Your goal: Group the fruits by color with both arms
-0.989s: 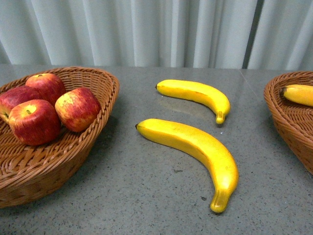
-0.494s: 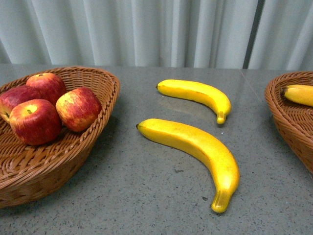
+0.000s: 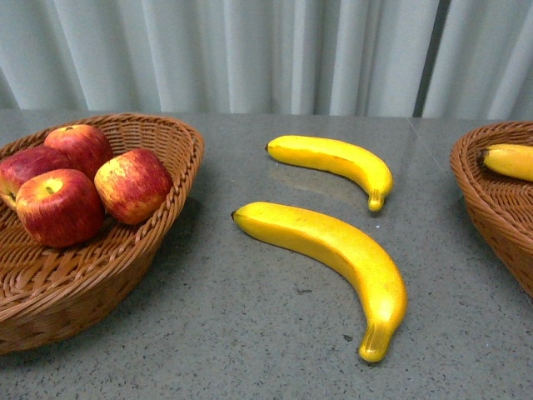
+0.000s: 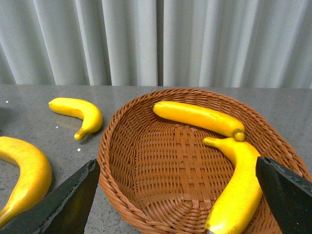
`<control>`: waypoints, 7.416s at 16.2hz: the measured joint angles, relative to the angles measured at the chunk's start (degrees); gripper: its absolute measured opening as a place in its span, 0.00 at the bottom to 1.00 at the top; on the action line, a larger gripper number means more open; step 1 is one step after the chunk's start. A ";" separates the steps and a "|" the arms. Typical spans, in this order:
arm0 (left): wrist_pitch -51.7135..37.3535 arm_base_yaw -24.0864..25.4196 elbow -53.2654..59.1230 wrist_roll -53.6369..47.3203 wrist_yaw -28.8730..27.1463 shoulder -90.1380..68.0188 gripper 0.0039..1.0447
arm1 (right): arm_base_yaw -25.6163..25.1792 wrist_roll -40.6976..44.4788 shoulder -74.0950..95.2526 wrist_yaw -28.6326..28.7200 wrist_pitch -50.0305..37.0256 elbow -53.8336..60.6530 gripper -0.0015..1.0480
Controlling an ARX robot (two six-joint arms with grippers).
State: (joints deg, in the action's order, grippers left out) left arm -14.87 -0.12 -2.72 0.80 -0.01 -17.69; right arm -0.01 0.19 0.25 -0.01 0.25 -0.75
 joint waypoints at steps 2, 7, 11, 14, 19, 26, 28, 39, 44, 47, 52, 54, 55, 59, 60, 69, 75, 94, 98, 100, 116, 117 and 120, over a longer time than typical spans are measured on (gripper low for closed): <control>1.16 0.00 1.92 0.00 0.00 3.48 0.01 | 0.00 0.02 0.00 0.00 0.00 0.00 0.94; 4.66 0.00 1.92 0.00 0.02 7.39 0.01 | 0.00 0.00 0.00 0.00 -0.02 0.00 0.94; 14.88 0.00 1.75 -0.09 -0.13 17.22 0.01 | 0.00 0.00 0.00 0.02 -0.11 0.00 0.94; 14.86 0.11 1.88 -0.15 -0.02 17.25 0.01 | 0.00 0.00 0.00 0.00 0.02 0.00 0.94; 15.06 0.11 1.88 -0.15 0.00 17.25 0.38 | 0.00 0.00 0.00 0.00 -0.02 0.00 0.94; 15.08 0.11 1.88 -0.22 -0.02 17.25 0.96 | 0.00 0.00 0.00 0.00 -0.02 0.00 0.94; 15.08 0.11 1.88 -0.20 -0.02 17.25 0.93 | -0.76 -1.01 0.46 2.54 1.16 -0.26 0.94; 15.06 0.11 1.88 -0.20 0.00 17.25 0.94 | 27.04 -5.16 83.47 14.12 -21.22 -46.31 0.94; 15.08 0.11 1.88 -0.20 -0.02 17.25 0.94 | 31.21 6.34 97.88 9.40 -9.05 -53.44 0.94; 15.06 0.11 1.88 -0.20 0.00 17.25 0.94 | 31.08 10.56 102.01 6.88 -6.86 -56.52 0.94; 15.06 0.11 1.88 -0.20 0.00 17.25 0.94 | 30.29 14.23 106.33 4.94 0.31 -61.18 0.94; 15.06 0.11 1.88 -0.20 0.00 17.25 0.94 | 30.27 15.37 108.06 3.78 0.57 -61.20 0.94; 15.06 0.11 1.88 -0.20 0.02 17.25 0.94 | 30.25 15.54 108.19 3.56 0.42 -61.29 0.94; 15.06 0.11 1.88 -0.20 0.00 17.25 0.94 | 29.88 15.98 108.45 2.73 0.35 -61.53 0.75; 15.06 0.11 1.88 -0.20 0.00 17.25 0.94 | 29.57 16.02 108.48 2.49 0.35 -61.53 0.68; 15.06 0.11 1.88 -0.20 0.00 17.25 0.94 | 21.55 11.04 102.73 8.11 -3.52 -61.51 0.32; 15.06 0.11 1.88 -0.20 0.00 17.25 0.94 | -0.48 14.86 90.97 12.22 -10.25 -58.40 0.32; 15.06 0.11 1.88 -0.20 0.00 17.25 0.94 | 19.10 6.54 111.16 13.31 -9.94 -73.61 0.94; 15.06 0.11 1.88 -0.20 0.00 17.25 0.94 | 17.90 8.15 121.50 9.92 -4.26 -86.16 0.94; 15.06 0.11 1.88 -0.20 0.00 17.25 0.94 | 17.40 8.50 122.60 9.51 -2.62 -88.56 0.94; 15.06 0.11 1.88 -0.20 0.00 17.25 0.94 | 17.64 16.04 133.57 1.31 22.47 -106.64 0.92; 15.06 0.11 1.88 -0.20 0.00 17.25 0.94 | 17.64 16.13 133.68 0.09 22.84 -106.88 0.81; 15.06 0.11 1.88 -0.20 0.00 17.25 0.94 | 17.64 16.13 134.25 0.02 23.17 -107.62 0.46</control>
State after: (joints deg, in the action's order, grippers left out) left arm 0.19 -0.01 -0.84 0.60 -0.01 -0.45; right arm 17.63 16.32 134.50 0.01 23.42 -108.38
